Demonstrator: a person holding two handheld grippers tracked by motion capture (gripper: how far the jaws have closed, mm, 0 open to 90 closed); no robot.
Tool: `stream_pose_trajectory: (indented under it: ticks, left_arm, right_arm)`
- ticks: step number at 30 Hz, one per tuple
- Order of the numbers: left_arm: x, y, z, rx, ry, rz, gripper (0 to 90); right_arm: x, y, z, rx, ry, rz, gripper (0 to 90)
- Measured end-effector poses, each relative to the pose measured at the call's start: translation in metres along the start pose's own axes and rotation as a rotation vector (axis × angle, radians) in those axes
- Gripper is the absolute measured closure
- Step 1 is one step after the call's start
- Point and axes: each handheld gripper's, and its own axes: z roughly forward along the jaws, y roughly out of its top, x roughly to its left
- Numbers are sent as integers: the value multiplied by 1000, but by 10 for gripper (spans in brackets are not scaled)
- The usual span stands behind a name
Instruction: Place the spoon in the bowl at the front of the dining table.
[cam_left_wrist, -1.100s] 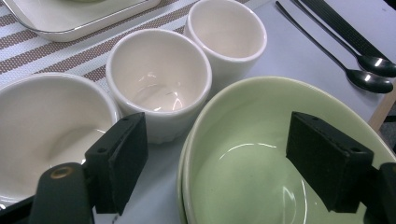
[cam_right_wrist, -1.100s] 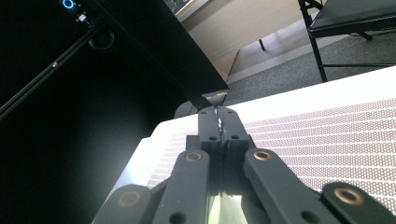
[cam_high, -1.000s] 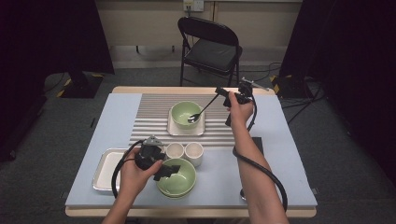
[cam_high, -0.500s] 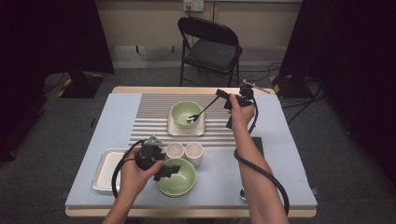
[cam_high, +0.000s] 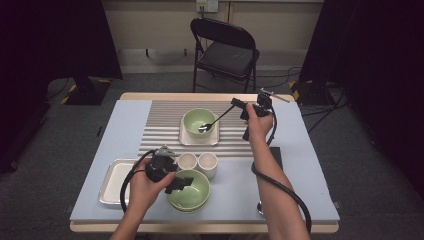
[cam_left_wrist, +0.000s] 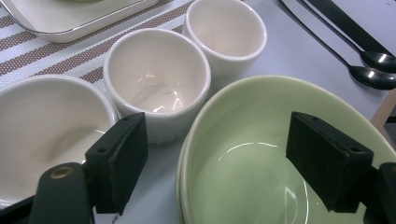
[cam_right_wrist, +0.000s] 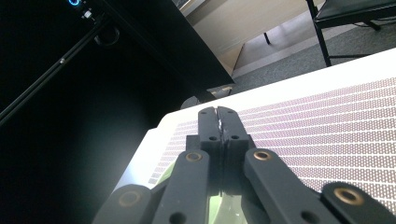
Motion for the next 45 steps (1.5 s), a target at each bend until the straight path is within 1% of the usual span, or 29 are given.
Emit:
stream_pose_trajectory:
  ticks: [16, 20, 22, 36, 45]
  left_arm:
    - [-1, 1, 1, 3, -2, 3, 209]
    - [-1, 1, 1, 3, -2, 4, 208]
    - [-1, 1, 1, -1, -3, -2, 209]
    - [-2, 1, 2, 1, -4, 0, 209]
    - [-2, 1, 1, 1, -1, 3, 209]
  right_arm:
    - [3, -4, -2, 10, -2, -4, 900]
    - [3, -5, -2, 10, -1, -11, 900]
    - [4, -5, -3, 10, 2, -9, 900]
    - [5, -10, -2, 10, 9, -6, 900]
    - [2, -14, -1, 14, 10, 4, 900]
